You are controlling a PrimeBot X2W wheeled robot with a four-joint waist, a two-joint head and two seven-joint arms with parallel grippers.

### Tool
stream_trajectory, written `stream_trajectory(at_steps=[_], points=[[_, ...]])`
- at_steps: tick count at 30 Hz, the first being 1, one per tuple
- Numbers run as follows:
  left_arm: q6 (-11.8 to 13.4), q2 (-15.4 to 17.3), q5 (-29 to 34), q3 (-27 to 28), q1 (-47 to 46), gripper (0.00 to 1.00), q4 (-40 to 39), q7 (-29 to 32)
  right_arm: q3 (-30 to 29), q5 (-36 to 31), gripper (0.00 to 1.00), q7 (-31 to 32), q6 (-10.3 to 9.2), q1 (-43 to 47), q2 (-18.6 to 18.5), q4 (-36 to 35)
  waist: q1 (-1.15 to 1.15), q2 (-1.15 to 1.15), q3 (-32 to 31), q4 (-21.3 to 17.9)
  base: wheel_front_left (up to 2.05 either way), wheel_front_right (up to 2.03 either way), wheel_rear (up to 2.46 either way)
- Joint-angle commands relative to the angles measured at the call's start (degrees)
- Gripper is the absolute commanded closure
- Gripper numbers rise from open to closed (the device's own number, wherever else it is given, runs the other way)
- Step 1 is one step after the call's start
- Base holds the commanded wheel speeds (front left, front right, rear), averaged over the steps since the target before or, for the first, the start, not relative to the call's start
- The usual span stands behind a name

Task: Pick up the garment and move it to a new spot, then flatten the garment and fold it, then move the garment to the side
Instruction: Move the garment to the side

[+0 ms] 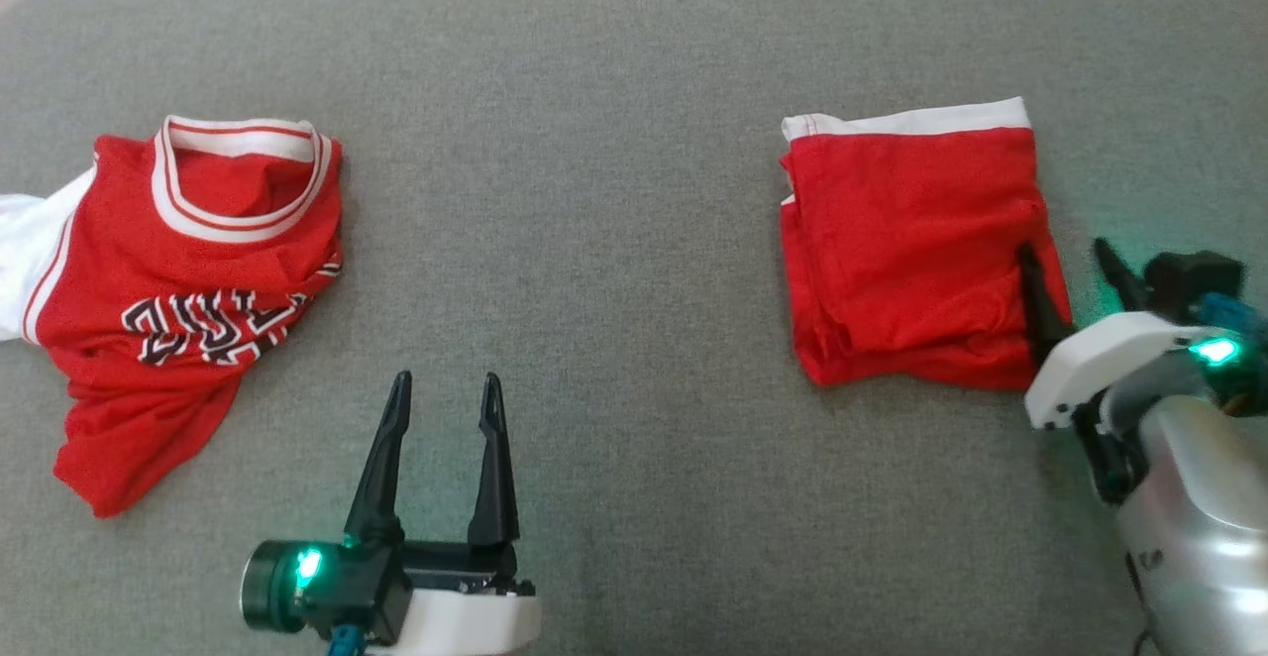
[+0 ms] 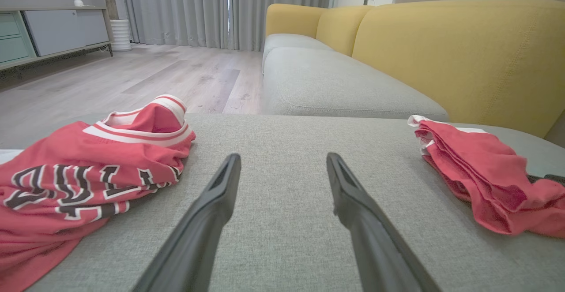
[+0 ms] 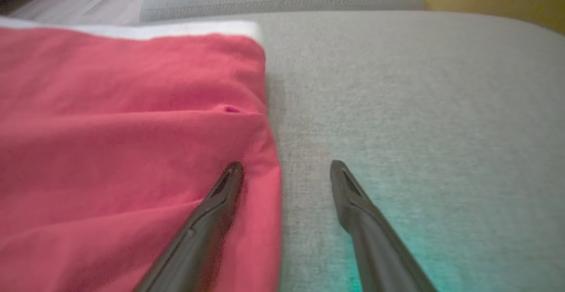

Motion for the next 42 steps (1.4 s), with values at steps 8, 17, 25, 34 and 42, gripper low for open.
stream_trajectory(at_steps=[8,17,25,34,42], points=[[-0.1,-0.2,1.2,1.3,-2.9,0.00,-1.1,-0.5,7.8,3.7,1.00,-1.4,0.39,-4.9,0.2,5.0,-0.01,0.00,1.6,-1.2,0.00,0.00,0.00],[-1.0,-0.2,2.6,2.0,-4.8,0.00,-1.6,-0.5,8.3,2.6,1.00,-4.9,0.39,-11.3,-8.4,7.3,-0.01,0.00,5.0,-6.0,0.00,0.00,0.00],[-2.6,-0.2,4.6,3.2,-7.9,0.00,-1.6,-0.5,6.6,-0.9,1.00,-5.6,0.39,-17.6,-19.0,8.7,-0.01,0.00,10.2,-9.9,0.00,0.00,0.00],[-4.0,-0.2,5.9,4.4,-9.7,0.00,-1.0,-0.5,0.8,-7.0,0.00,-6.6,0.39,-21.5,-22.4,10.5,-0.01,0.00,11.8,-11.1,0.00,0.00,0.00],[-3.7,-0.2,5.0,3.9,-9.5,0.00,-0.3,-0.5,-5.7,-15.5,0.00,-8.1,0.39,-19.2,-16.9,6.5,-0.01,0.00,8.4,-10.5,0.00,0.00,0.00]])
